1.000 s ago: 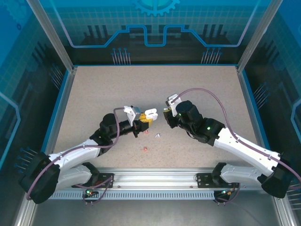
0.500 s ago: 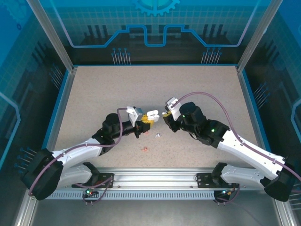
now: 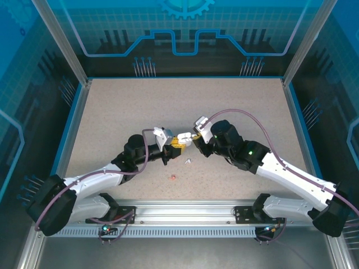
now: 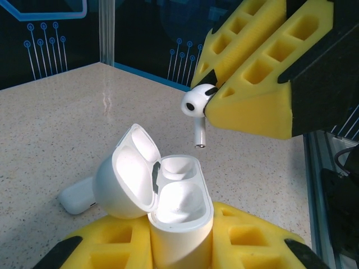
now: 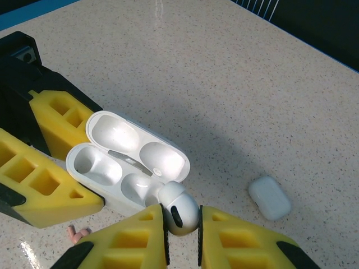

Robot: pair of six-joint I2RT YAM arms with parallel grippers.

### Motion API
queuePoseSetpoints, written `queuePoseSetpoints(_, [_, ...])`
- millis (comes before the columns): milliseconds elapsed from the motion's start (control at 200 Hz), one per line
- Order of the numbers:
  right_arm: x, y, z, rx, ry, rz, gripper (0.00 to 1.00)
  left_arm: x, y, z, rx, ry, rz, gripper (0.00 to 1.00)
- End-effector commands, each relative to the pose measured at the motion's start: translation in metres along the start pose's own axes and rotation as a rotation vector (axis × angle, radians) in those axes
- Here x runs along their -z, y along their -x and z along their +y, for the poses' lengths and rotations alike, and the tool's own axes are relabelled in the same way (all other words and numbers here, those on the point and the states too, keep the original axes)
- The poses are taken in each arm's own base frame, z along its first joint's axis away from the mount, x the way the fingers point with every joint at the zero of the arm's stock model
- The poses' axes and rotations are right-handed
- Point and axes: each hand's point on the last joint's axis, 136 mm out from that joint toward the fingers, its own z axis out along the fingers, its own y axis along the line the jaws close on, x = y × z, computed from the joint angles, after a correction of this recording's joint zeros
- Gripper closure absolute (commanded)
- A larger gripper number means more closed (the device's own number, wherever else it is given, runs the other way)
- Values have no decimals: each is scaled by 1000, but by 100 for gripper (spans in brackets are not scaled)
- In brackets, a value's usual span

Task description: Insert the wireless bluetooth earbuds into the charging case

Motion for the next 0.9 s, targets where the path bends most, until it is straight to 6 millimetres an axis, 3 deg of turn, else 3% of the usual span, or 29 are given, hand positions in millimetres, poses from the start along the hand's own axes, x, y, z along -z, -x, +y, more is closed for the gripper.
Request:
queuePoseSetpoints(0, [3,17,4,16,15,-43,82,-4,21,-10,-48,-47,-52,100])
queuePoseSetpoints(325, [-3,20,5,28,18,-47,82,-6,21,-12,-51,-52,-53,100])
queuePoseSetpoints(895, [-4,4,14,57,61,-23,82,-7,28,-11,-31,-49,-78,100])
